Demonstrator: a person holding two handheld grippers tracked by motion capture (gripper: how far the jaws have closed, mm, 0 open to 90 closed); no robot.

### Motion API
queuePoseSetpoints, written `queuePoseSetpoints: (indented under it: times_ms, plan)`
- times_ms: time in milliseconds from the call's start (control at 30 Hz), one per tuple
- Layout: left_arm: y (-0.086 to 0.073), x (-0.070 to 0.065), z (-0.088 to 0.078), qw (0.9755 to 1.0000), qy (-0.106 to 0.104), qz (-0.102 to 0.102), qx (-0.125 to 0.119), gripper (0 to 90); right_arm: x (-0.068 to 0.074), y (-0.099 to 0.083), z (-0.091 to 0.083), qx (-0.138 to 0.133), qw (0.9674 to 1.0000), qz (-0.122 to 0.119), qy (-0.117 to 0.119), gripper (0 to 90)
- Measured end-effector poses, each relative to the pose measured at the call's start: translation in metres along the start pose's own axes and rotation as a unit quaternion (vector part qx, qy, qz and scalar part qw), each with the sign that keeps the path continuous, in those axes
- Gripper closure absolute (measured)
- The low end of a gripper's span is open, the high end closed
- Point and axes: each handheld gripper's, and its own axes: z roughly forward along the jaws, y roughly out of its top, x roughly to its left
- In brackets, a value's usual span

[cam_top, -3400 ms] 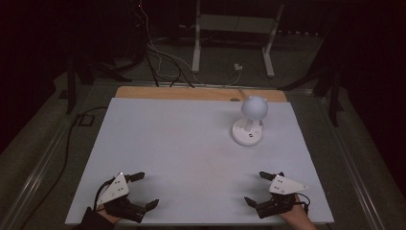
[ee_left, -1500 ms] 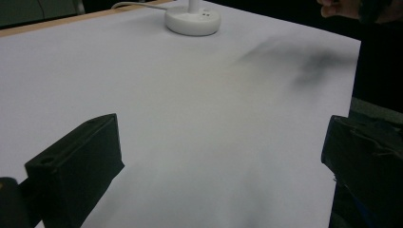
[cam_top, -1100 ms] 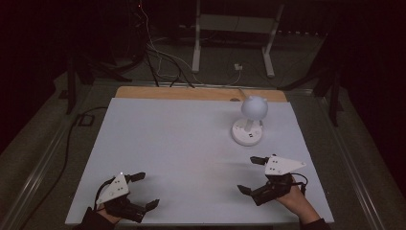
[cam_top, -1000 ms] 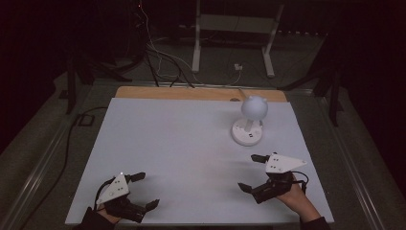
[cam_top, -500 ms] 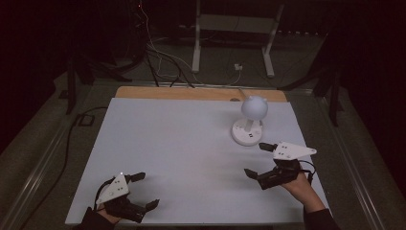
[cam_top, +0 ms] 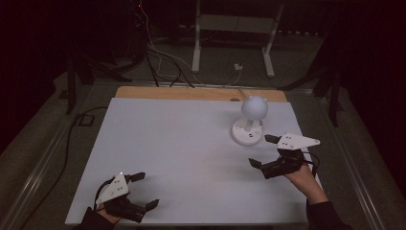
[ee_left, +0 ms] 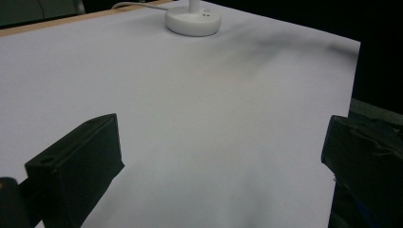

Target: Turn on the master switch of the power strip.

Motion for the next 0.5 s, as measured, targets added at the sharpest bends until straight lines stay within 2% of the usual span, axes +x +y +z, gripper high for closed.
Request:
queuePoseSetpoints:
  times_ms: [500]
  plan:
    - [0.0, 0.0, 0.0, 1.0, 0.001, -0.002, -0.001, 0.3, -0.027, -0.001, 0.004, 0.009, 0.999, 0.019, -0.041, 0.2]
